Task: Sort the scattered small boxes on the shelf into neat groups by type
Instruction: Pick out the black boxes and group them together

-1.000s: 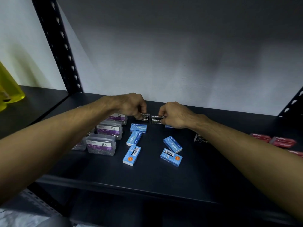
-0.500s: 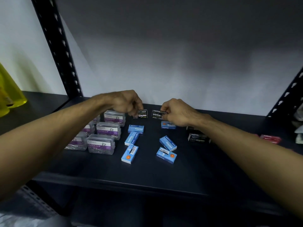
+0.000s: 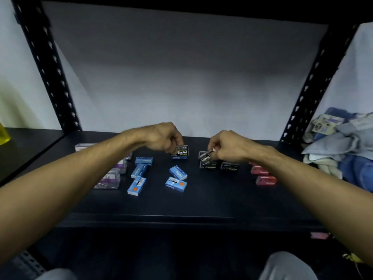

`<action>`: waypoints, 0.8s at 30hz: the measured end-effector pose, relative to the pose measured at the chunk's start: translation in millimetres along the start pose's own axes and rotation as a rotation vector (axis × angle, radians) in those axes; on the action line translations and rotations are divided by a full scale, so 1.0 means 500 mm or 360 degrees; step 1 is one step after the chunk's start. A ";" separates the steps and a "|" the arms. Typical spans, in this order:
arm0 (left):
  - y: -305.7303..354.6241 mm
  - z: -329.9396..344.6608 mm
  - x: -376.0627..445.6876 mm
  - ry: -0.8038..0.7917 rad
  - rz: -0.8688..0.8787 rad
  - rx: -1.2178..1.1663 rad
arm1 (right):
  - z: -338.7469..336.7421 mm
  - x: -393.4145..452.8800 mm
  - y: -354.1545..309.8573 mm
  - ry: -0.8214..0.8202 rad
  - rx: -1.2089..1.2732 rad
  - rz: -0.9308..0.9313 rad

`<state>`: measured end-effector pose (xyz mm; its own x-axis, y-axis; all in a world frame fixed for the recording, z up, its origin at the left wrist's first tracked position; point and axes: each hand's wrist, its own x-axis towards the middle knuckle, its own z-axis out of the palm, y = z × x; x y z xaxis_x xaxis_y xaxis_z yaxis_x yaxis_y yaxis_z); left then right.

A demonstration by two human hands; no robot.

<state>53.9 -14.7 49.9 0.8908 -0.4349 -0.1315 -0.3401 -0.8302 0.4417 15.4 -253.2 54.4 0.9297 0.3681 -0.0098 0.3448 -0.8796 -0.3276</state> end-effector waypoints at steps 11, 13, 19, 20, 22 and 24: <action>0.097 0.142 0.026 -0.0045 0.0137 0.0195 | 0.048 -0.059 0.068 -0.0174 -0.0169 0.0082; 0.096 0.153 0.027 -0.0072 0.0137 0.0207 | 0.051 -0.063 0.068 -0.0177 -0.0135 0.0070; 0.086 0.156 0.026 -0.0056 0.0150 0.0194 | 0.054 -0.076 0.077 -0.0146 -0.0057 0.0069; 0.087 0.155 0.025 -0.0052 0.0155 0.0203 | 0.052 -0.075 0.080 -0.0119 -0.0067 0.0076; 0.088 0.154 0.026 -0.0037 0.0164 0.0211 | 0.043 -0.074 0.088 -0.0075 -0.0100 0.0089; 0.090 0.156 0.028 -0.0024 0.0165 0.0196 | 0.031 -0.074 0.095 -0.0070 -0.0130 0.0107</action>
<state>27.6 -85.2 -1.2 0.8448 -0.5248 -0.1043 -0.4651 -0.8166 0.3418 -4.5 -304.1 24.4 0.9451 0.3189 -0.0711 0.2931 -0.9236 -0.2469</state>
